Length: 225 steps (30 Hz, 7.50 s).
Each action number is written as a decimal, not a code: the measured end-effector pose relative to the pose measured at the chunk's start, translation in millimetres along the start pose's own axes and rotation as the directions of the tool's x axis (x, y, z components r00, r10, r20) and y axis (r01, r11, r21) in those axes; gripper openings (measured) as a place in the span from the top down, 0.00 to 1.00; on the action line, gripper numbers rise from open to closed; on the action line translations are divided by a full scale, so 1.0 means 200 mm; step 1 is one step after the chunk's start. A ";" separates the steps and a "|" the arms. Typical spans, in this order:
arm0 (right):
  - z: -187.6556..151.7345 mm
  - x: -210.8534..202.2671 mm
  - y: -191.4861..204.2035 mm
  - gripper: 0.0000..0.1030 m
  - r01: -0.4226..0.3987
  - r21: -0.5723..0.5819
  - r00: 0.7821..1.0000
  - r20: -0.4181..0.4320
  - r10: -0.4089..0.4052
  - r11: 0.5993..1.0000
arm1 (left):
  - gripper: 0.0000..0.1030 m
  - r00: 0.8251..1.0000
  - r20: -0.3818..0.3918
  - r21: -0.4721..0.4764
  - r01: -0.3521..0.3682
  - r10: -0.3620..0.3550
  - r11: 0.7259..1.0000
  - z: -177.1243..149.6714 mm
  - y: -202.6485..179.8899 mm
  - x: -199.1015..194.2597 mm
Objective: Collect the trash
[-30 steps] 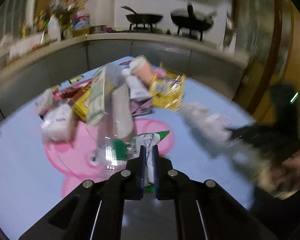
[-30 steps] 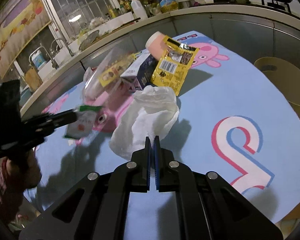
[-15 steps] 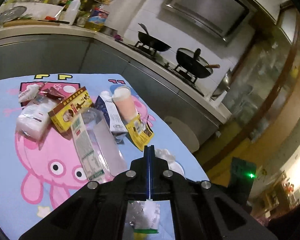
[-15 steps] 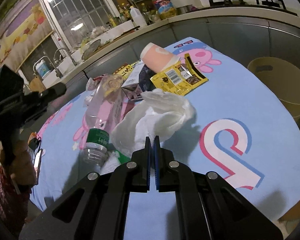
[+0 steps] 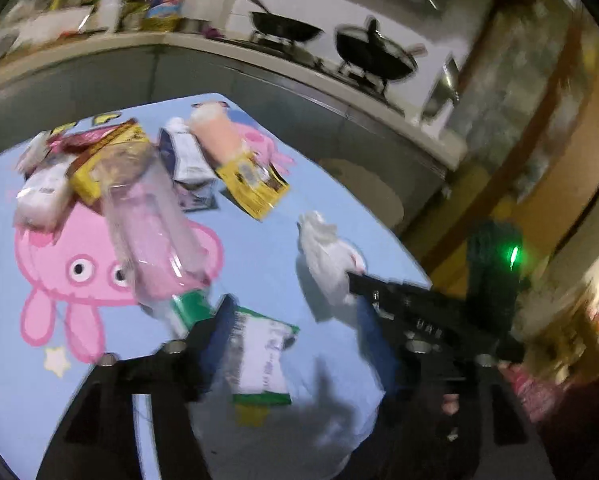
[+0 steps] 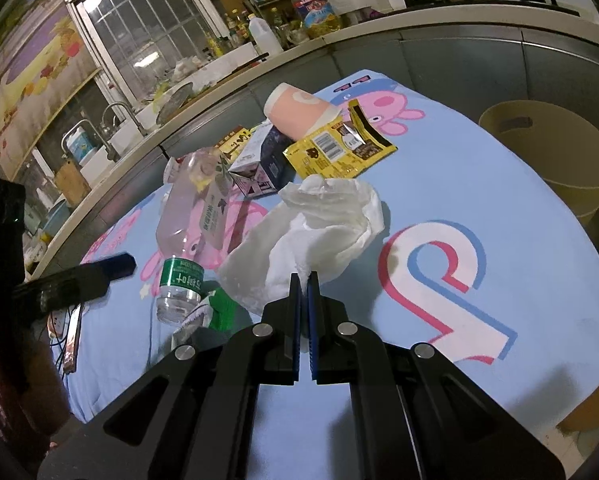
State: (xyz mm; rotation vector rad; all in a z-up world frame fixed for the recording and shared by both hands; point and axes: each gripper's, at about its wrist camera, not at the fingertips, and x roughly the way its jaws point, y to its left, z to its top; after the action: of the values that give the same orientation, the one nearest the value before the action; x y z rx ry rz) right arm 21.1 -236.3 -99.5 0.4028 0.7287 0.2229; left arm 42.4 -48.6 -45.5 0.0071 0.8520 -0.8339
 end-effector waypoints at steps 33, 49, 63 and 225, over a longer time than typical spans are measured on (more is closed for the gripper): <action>0.12 -0.11 -0.03 0.97 -0.003 0.001 0.996 0.091 0.003 1.000 | 0.98 0.954 0.181 -0.204 0.275 -0.240 0.939 0.35 0.28 -0.15; 0.35 -0.25 -0.60 0.97 0.198 0.117 0.947 0.233 -0.221 0.973 | 0.98 0.929 0.060 -0.024 0.367 -0.365 0.930 0.91 -0.20 0.52; 0.45 -0.14 -1.11 0.61 0.275 0.236 0.935 0.158 -0.316 0.932 | 0.48 0.962 -0.119 0.036 0.253 -0.247 0.967 1.09 -0.55 1.35; -0.05 0.21 0.15 0.52 0.089 0.169 0.991 -0.110 -0.071 0.982 | 0.09 0.891 0.048 -0.375 -0.403 0.451 0.835 -0.54 0.62 -0.54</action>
State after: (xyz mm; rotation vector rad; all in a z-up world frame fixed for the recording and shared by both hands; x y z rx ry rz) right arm 42.4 -191.9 -119.0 0.5293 0.8684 0.1052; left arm 11.1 142.3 -85.2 -0.1710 0.8215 -0.2444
